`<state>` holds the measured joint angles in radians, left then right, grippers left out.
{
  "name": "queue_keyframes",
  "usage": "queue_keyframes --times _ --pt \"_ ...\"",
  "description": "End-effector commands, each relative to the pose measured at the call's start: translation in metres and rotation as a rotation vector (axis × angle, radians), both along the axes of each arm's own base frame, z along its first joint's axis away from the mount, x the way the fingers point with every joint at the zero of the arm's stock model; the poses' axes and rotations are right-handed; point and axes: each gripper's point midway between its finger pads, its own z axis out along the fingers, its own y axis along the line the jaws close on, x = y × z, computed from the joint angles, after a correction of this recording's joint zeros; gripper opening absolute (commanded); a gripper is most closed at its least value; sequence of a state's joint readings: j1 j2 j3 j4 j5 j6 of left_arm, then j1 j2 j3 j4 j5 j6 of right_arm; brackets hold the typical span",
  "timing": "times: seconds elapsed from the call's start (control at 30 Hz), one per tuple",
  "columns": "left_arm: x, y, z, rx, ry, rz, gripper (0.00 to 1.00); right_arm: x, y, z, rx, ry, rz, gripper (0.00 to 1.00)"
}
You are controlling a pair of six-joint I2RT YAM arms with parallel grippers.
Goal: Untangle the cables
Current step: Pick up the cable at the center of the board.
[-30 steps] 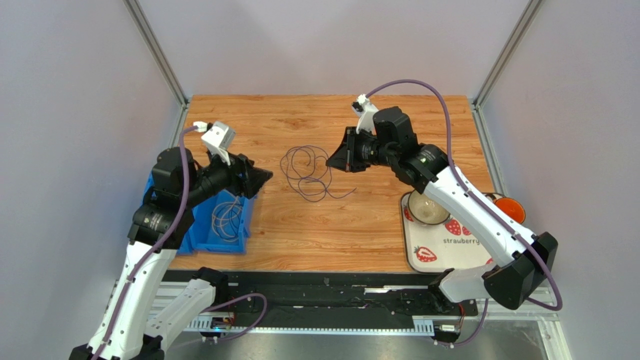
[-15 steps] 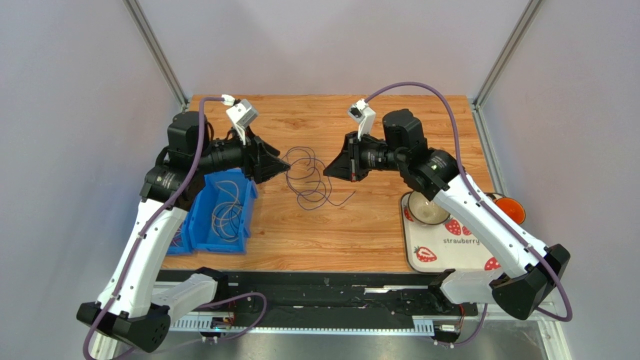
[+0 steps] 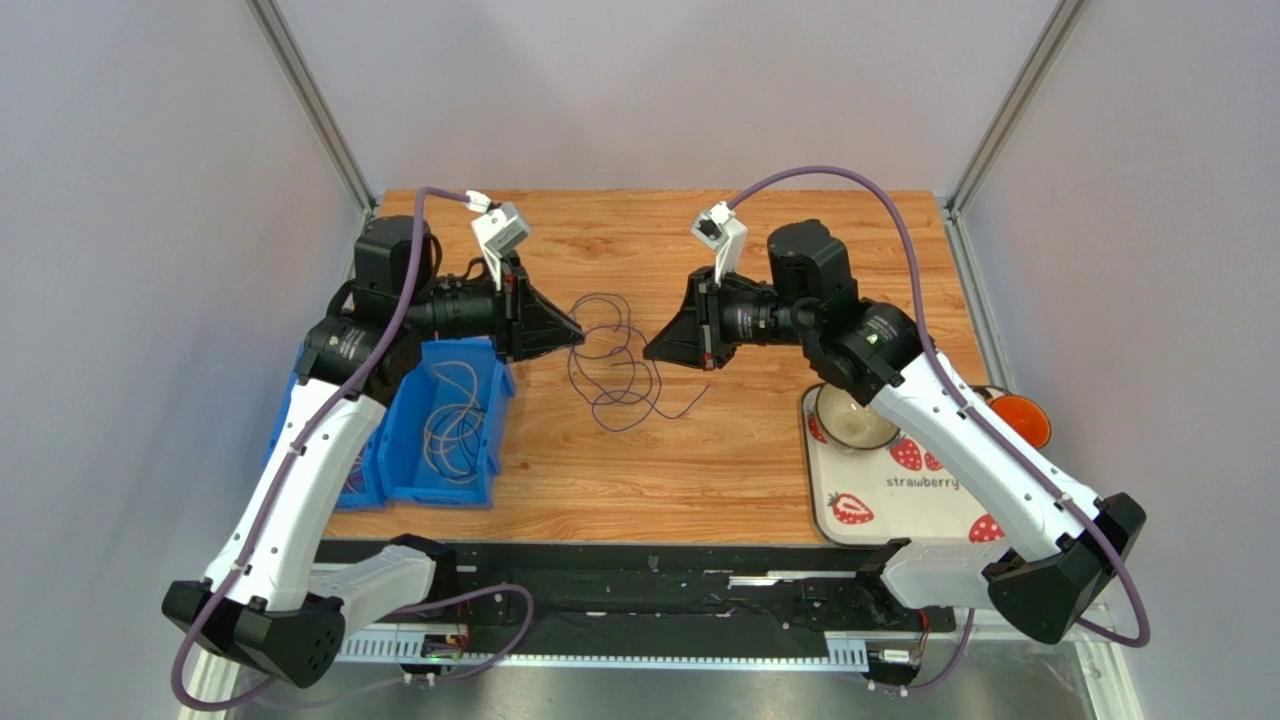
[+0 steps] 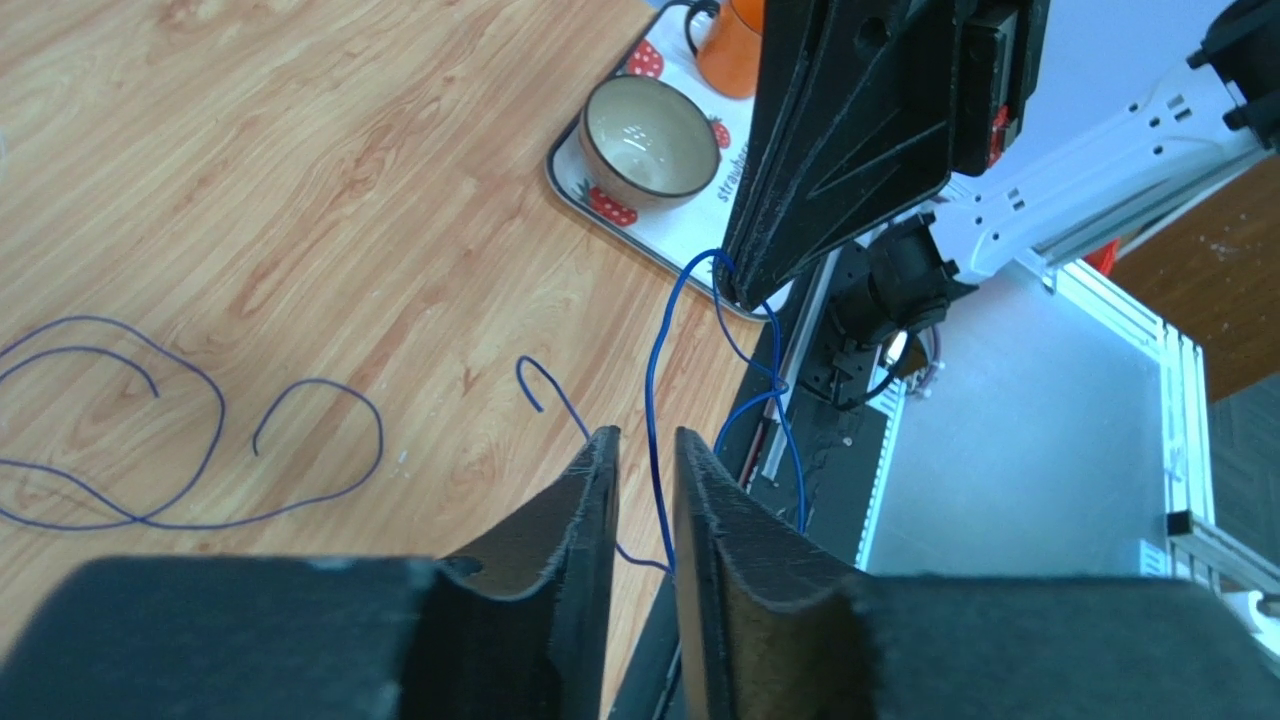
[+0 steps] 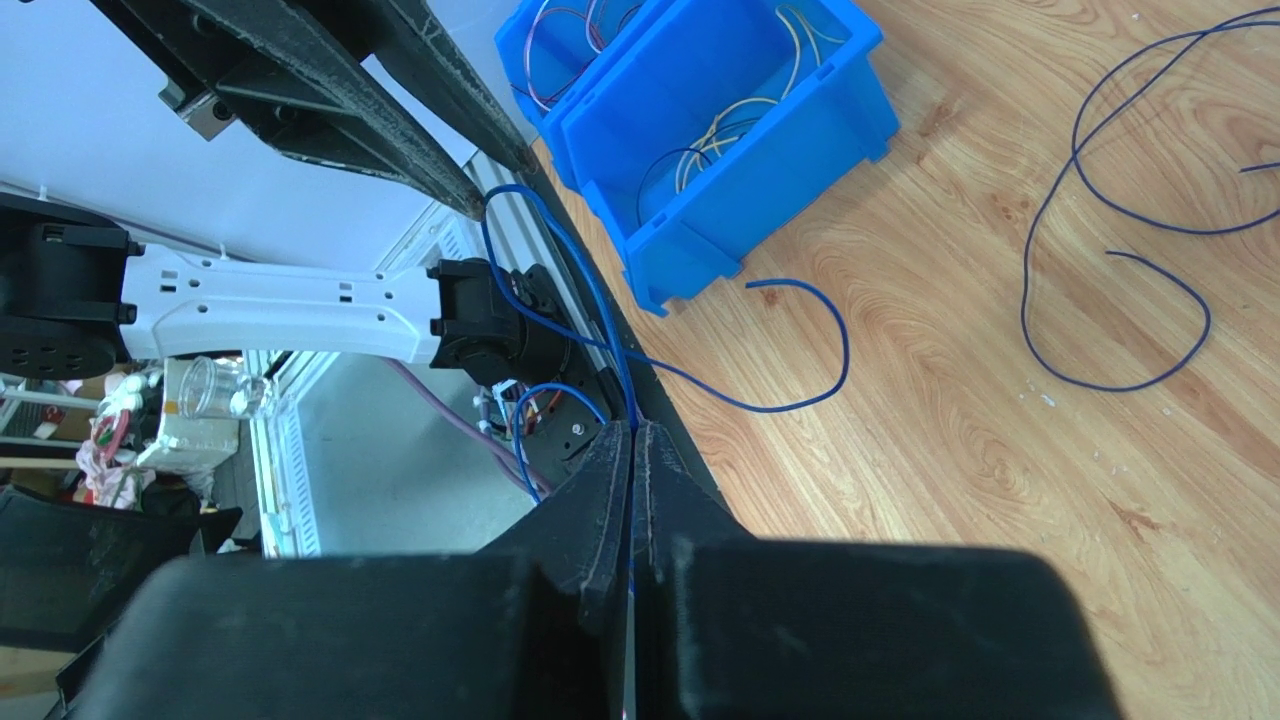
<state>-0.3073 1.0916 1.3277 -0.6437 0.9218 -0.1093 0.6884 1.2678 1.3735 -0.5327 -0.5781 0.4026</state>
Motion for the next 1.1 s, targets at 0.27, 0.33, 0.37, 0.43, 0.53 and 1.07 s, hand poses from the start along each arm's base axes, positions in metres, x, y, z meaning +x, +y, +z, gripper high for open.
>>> queue_keyframes --times 0.27,0.33,0.37,0.43,0.53,1.07 --pt "-0.016 -0.009 0.012 -0.047 -0.003 -0.095 0.23 -0.009 0.002 0.038 0.083 -0.102 0.029 0.00" --pt "-0.016 -0.010 0.012 -0.047 0.002 -0.095 0.03 -0.009 0.002 0.038 0.082 -0.101 0.029 0.00" --pt "-0.016 -0.010 0.011 -0.045 0.007 -0.092 0.00 -0.010 0.002 0.038 0.080 -0.103 0.032 0.00" --pt "-0.009 -0.008 0.010 -0.031 0.005 -0.043 0.00 -0.010 0.001 0.037 0.079 -0.102 0.030 0.00" --pt "-0.002 -0.002 0.013 -0.014 -0.017 0.040 0.00 -0.008 -0.001 0.036 0.067 -0.106 0.010 0.06" --pt "0.027 0.098 0.010 0.276 -0.076 0.670 0.00 0.030 -0.041 -0.004 -0.139 -0.091 -0.303 0.55"
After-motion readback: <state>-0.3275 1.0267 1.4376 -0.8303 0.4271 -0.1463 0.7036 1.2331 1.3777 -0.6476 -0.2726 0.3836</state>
